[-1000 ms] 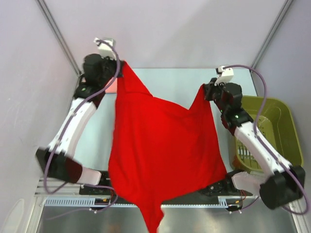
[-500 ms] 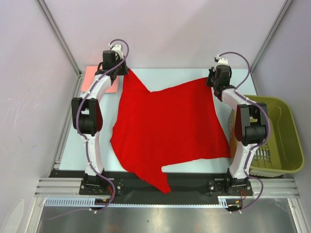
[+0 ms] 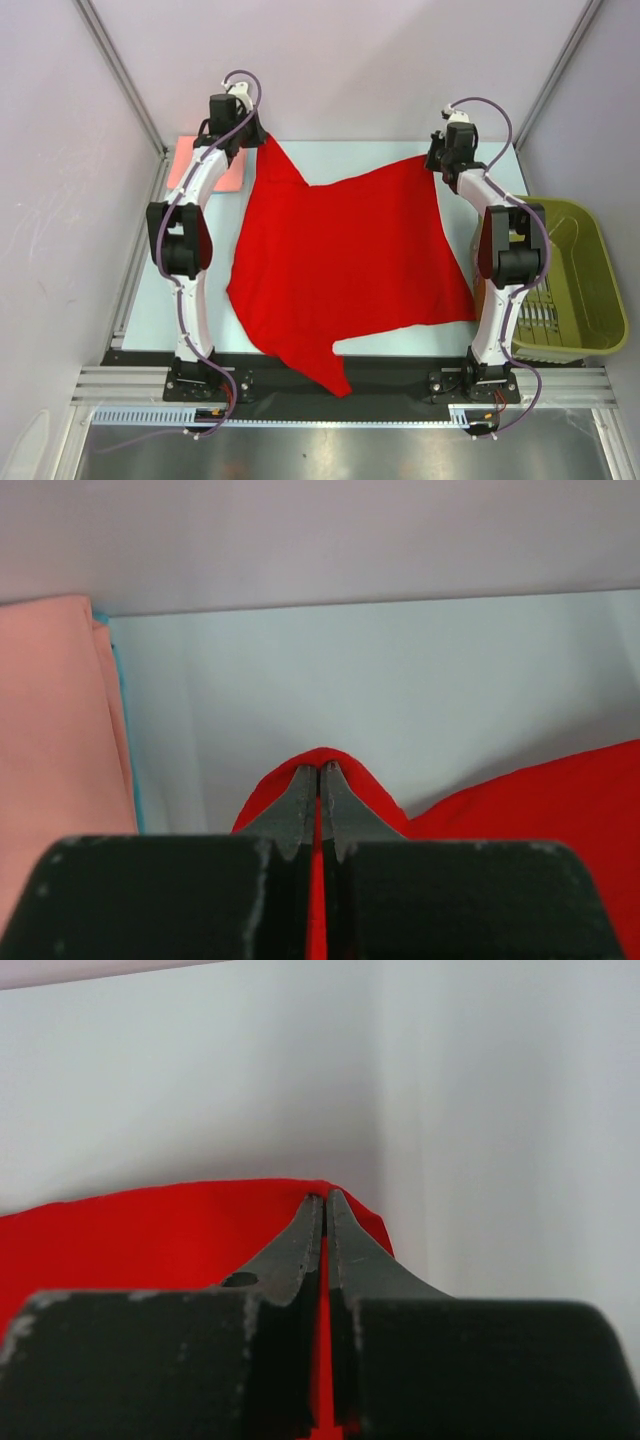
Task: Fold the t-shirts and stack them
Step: Flatten the tshirt out
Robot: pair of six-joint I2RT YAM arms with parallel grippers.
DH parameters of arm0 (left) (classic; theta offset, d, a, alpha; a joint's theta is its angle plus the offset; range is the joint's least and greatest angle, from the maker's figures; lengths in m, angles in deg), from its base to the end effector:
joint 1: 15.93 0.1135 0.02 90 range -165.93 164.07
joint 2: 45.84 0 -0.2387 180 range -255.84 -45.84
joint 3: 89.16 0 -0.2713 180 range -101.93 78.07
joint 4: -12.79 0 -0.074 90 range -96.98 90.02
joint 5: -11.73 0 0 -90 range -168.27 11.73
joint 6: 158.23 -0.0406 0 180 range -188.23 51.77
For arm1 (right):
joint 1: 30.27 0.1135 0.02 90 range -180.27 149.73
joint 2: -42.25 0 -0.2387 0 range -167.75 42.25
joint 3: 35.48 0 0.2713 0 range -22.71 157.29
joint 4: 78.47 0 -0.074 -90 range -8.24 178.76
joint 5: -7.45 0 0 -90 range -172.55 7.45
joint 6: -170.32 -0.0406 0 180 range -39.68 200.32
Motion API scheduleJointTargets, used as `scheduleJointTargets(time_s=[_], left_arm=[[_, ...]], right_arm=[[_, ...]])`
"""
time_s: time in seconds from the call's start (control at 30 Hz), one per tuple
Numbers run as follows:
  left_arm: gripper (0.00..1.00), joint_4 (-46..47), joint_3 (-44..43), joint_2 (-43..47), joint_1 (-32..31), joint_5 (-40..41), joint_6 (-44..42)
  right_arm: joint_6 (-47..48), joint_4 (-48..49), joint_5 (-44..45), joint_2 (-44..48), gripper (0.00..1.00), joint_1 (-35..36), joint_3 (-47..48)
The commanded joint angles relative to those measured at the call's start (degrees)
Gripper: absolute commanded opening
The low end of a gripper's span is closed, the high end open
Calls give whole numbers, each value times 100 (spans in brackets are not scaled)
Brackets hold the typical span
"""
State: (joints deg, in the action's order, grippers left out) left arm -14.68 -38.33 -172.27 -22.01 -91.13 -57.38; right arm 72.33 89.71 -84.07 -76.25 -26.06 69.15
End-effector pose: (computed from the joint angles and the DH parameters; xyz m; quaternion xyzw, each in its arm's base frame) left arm 0.5319 -0.0657 0.2710 0.0255 0.8386 -0.1722 0.5162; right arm 0.4991 0.0378 0.2086 0.0209 0.8463 0.0677 0.5280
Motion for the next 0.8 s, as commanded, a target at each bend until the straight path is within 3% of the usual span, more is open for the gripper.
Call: scheduleJointTargets(time_s=[0.0, 0.1, 0.23, 0.6, 0.77], left_arm=[[0, -243, 39, 462, -7, -50, 180], [1, -832, -286, 444, -7, -58, 189], [0, -632, 90, 1136, -7, 20, 338], [0, -429, -665, 3044, -7, 337, 725], [0, -262, -639, 4412, -15, 267, 717]], right_arm=[[-45, -295, -138, -7, 0, -113, 342], [-141, -701, -261, -42, 0, -139, 570], [-229, -930, -340, 352, 0, -139, 597], [60, -1027, -797, 3188, 0, 89, 308], [113, -877, -815, 4640, 0, 247, -9]])
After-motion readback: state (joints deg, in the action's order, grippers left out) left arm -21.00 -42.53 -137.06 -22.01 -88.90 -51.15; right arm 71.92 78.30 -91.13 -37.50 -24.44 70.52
